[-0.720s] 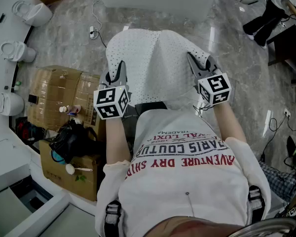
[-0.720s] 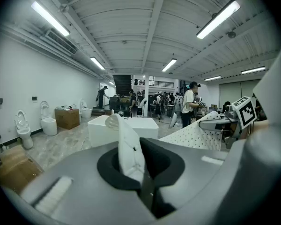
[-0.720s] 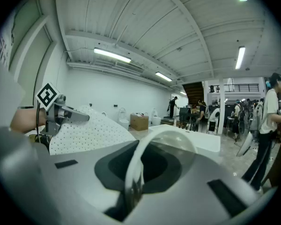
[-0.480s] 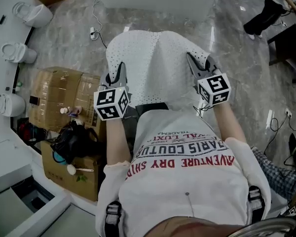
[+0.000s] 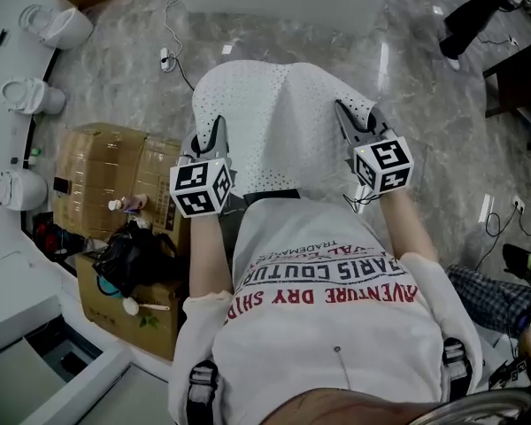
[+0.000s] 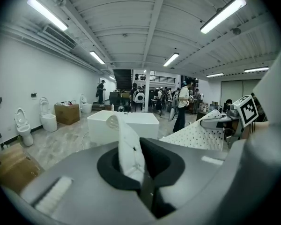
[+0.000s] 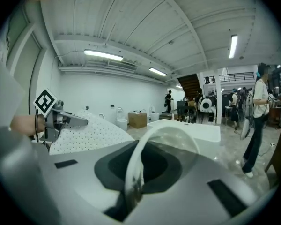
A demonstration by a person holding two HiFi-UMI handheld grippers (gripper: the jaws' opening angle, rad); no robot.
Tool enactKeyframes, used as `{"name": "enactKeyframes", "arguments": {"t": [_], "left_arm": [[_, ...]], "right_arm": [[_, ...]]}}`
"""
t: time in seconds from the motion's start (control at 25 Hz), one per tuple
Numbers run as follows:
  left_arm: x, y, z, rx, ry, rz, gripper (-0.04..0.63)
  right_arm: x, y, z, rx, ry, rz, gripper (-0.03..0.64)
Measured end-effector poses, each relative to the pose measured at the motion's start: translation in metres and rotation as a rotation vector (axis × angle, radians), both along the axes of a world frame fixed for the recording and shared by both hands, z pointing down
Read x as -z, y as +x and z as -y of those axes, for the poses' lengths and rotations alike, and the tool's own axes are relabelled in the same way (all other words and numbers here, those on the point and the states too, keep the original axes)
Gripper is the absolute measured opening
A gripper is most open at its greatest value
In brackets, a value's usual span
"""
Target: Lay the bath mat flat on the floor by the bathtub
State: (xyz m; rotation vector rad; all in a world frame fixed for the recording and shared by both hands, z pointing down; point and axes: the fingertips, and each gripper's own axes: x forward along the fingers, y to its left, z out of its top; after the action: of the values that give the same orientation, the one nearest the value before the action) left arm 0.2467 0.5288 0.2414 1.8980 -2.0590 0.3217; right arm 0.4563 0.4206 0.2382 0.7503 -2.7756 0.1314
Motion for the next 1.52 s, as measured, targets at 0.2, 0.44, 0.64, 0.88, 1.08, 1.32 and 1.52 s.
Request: {"name": "enactKeyframes", "arguments": {"t": [0.2,0.44,0.64,0.88,1.08,1.32,1.52], "left_arm": [[-0.015,-0.013,0.027,-0.016,-0.034,-0.013,0.023],[-0.027,-0.067,0.077,-0.027,-0.055,-0.045,0.023],[-0.030,-0.133,0.136,-0.051,-0.052,-0.079,0.023],[-0.030,-0.220,0.215,-0.114,-0.060,-0.097,0.023],[-0.031,-0.280,0.274,-0.141,-0.071,-0.109,0.023],[-0.038,-0.325,0.329,-0.139,-0.099,-0.112,0.023],[-0.054,-0.347,0.378,-0.118,-0.145,-0.109,0.023]], "right_arm": [[-0.015,-0.015,0.033,-0.020,-0.051,-0.018,0.017],[-0.024,-0.064,0.079,-0.038,-0.086,-0.046,0.017],[-0.028,-0.126,0.129,-0.068,-0.098,-0.076,0.017],[-0.025,-0.209,0.201,-0.110,-0.106,-0.107,0.017],[-0.027,-0.268,0.253,-0.129,-0.113,-0.118,0.017],[-0.038,-0.320,0.302,-0.107,-0.133,-0.138,0.017],[-0.060,-0.345,0.358,-0.081,-0.168,-0.155,0.017]]}}
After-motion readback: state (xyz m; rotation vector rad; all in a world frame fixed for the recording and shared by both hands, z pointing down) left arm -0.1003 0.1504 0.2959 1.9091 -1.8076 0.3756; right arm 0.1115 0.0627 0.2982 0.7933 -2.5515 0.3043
